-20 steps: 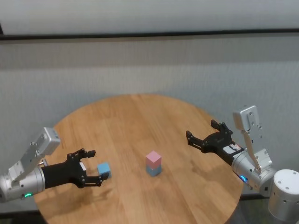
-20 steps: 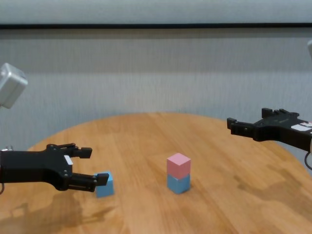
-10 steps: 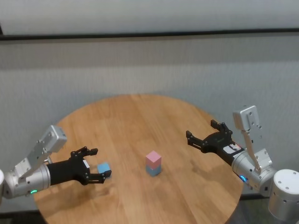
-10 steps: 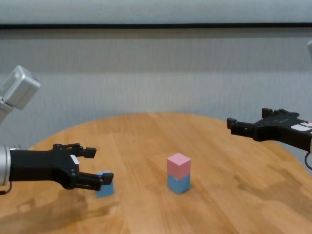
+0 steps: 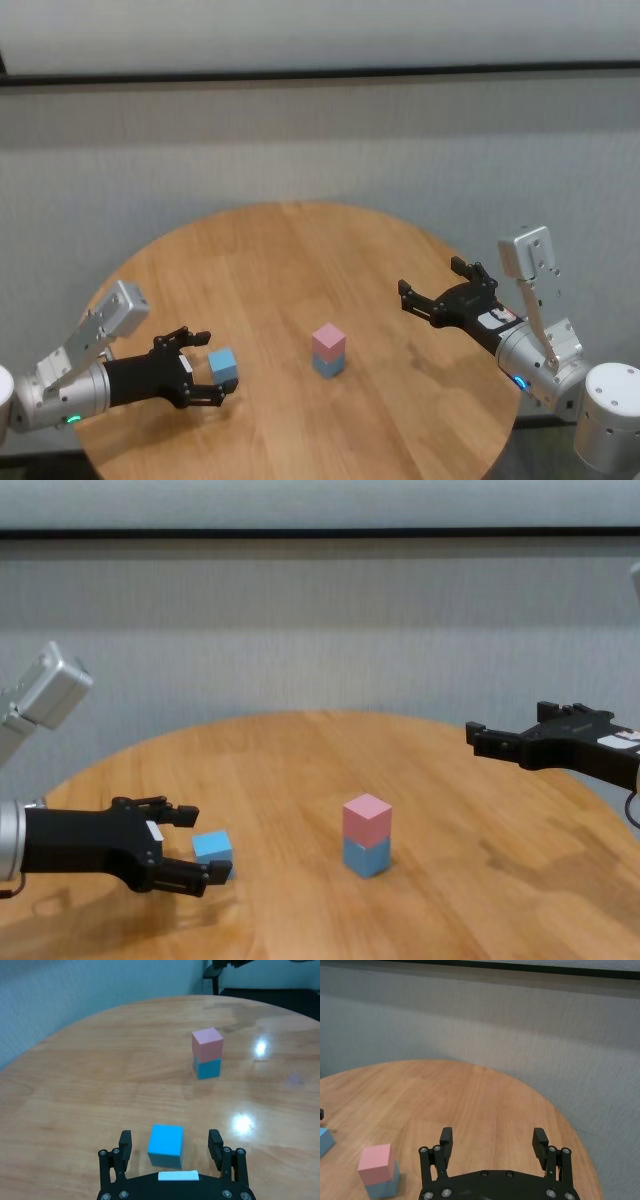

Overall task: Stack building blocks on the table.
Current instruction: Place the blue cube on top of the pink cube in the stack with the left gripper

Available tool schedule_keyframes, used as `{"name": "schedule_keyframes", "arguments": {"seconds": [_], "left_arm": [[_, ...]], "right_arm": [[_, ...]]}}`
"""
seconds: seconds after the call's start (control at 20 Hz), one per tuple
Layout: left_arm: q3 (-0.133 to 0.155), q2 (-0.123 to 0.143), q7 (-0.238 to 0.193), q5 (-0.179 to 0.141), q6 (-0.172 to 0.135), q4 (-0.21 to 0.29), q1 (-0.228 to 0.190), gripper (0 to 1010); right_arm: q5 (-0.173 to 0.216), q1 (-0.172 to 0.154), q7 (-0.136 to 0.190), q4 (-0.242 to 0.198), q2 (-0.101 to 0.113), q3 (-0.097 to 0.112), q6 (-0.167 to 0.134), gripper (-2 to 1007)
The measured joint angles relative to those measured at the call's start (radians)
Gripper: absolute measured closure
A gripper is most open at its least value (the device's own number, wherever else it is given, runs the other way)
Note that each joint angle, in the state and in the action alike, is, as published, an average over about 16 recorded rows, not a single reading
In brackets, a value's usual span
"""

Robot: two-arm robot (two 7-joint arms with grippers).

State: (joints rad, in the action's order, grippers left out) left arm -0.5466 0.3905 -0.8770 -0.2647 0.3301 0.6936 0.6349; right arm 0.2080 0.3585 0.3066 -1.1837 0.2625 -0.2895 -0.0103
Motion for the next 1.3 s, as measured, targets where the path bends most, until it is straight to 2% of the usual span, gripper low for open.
{"name": "schedule_keyframes", "arguments": {"seconds": [0.65,1.3], "left_arm": [[0.004,-0.035,-0.020,0.025,0.037,-0.098,0.038,7],[0.011,-0.050,-0.025,0.043,0.047,-0.122,0.044,23]], "right_arm": [[0.000,0.000,0.000,0.000,0.000,0.000,0.000,1],[0.000,0.000,0.000,0.000,0.000,0.000,0.000,0]]}}
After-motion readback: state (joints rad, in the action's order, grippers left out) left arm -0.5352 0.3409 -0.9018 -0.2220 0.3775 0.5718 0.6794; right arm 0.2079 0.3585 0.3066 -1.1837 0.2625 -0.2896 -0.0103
